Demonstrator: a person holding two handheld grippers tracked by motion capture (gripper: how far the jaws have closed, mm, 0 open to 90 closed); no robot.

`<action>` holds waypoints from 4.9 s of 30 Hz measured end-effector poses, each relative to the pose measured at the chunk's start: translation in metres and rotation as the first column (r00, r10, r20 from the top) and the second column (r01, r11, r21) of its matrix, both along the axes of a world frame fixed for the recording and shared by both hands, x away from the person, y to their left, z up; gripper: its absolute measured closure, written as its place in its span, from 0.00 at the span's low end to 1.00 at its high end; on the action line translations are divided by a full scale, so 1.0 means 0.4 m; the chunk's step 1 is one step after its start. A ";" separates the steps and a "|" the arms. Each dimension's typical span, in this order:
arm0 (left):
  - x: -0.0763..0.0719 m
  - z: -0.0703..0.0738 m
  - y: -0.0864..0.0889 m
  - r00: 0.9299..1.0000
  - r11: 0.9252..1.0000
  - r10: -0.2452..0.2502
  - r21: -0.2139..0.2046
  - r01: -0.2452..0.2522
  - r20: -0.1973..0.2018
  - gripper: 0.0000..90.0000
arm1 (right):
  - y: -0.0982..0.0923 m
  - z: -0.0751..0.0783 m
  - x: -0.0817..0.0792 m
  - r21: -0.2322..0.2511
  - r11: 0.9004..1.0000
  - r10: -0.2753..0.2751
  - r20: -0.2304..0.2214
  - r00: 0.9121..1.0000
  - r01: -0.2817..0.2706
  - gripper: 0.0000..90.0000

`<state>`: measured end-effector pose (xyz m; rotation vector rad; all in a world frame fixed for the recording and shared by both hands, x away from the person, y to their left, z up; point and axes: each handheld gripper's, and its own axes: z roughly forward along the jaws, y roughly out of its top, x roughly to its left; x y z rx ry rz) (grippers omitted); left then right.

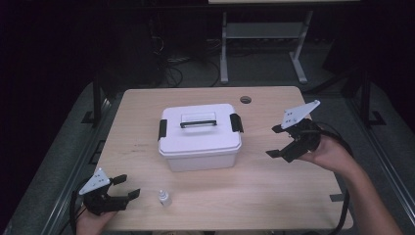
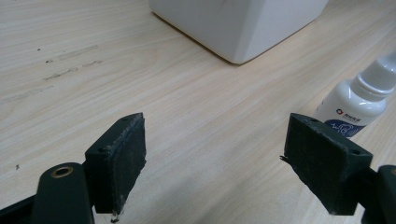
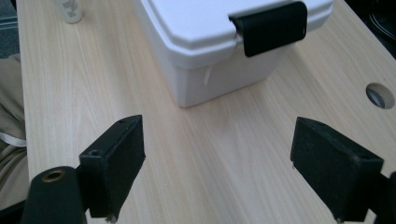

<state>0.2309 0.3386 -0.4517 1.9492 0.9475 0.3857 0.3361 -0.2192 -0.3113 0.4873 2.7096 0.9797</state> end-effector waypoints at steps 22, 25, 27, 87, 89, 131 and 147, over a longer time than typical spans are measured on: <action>0.001 -0.002 0.009 1.000 1.000 0.006 -0.009 -0.006 0.001 0.23 | 0.150 0.067 0.085 -0.054 0.993 0.101 0.007 0.995 -0.101 0.18; 0.001 -0.002 0.010 1.000 1.000 0.004 -0.008 -0.004 -0.001 0.23 | 0.177 0.068 0.101 -0.064 0.991 0.118 0.002 0.993 -0.118 0.18; 0.001 -0.002 0.010 1.000 1.000 0.005 -0.009 -0.005 -0.001 0.23 | 0.190 0.070 0.108 -0.073 0.989 0.126 -0.002 0.992 -0.125 0.18; 0.002 -0.005 0.021 1.000 1.000 0.010 -0.020 -0.010 0.004 0.23 | 0.486 0.055 0.242 -0.153 0.940 0.301 -0.045 0.952 -0.305 0.89; 0.002 -0.005 0.021 1.000 1.000 0.010 -0.020 -0.010 0.003 0.23 | 0.487 0.056 0.243 -0.154 0.940 0.300 -0.046 0.953 -0.304 0.89; 0.004 -0.008 0.018 1.000 1.000 0.001 0.001 -0.001 -0.011 0.23 | 0.498 0.060 0.257 -0.109 0.937 0.325 -0.071 0.943 -0.331 0.93; 0.003 -0.007 0.019 1.000 1.000 0.005 -0.001 -0.005 -0.007 0.23 | 0.492 0.103 0.247 -0.067 0.940 0.331 -0.042 0.943 -0.333 0.93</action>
